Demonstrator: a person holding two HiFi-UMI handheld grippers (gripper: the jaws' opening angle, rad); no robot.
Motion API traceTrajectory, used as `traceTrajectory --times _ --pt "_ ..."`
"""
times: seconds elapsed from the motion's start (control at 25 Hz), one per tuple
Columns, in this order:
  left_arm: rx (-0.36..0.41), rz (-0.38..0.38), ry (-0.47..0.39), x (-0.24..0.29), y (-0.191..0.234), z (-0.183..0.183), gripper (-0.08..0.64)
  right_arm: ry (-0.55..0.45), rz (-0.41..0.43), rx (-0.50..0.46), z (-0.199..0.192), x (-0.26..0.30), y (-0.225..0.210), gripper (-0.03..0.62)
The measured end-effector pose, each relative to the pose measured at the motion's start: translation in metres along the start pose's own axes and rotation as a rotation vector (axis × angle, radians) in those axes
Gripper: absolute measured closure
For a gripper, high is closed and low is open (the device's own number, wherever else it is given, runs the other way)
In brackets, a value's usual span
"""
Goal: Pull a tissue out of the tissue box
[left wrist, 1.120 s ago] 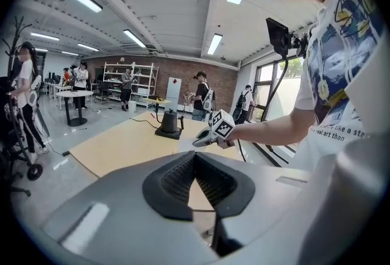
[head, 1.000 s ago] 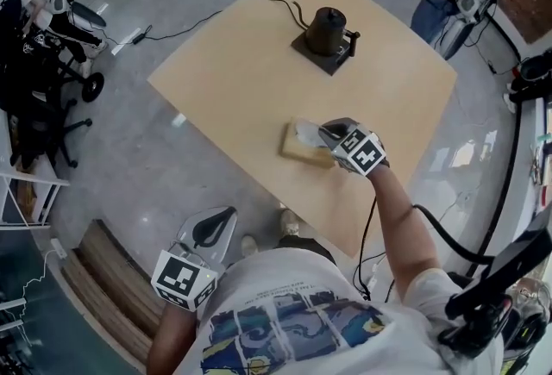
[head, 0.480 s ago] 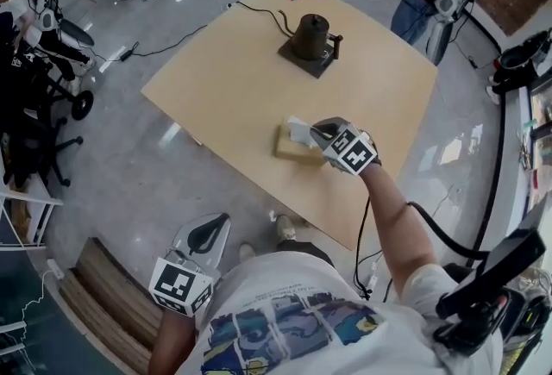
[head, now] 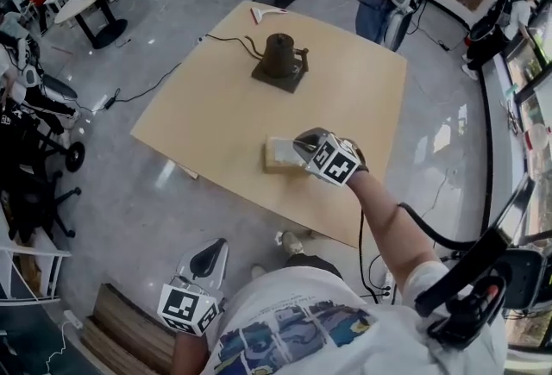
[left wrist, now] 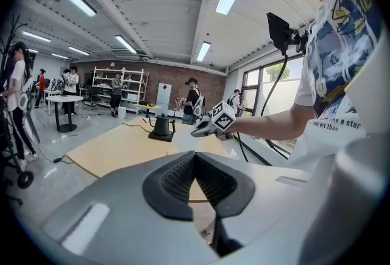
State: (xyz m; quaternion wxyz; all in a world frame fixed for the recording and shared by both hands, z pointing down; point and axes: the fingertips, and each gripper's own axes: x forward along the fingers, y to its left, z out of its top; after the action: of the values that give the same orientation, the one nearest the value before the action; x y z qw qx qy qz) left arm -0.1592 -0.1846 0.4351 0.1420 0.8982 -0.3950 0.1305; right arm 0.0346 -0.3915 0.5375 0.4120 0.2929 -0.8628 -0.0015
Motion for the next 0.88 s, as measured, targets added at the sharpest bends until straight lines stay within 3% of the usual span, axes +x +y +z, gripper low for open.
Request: traceTrajectory --times 0.44,0.88 --pt "0.035 -0.077 -0.009 -0.009 -0.009 0.001 0.56 -0.048 -0.075 0.008 0.03 -0.048 0.023 0.589" --pt "0.077 -0.166 -0.012 -0.019 -0.024 -0.002 0.56 -0.095 -0.103 0.011 0.051 -0.098 0.077 0.589"
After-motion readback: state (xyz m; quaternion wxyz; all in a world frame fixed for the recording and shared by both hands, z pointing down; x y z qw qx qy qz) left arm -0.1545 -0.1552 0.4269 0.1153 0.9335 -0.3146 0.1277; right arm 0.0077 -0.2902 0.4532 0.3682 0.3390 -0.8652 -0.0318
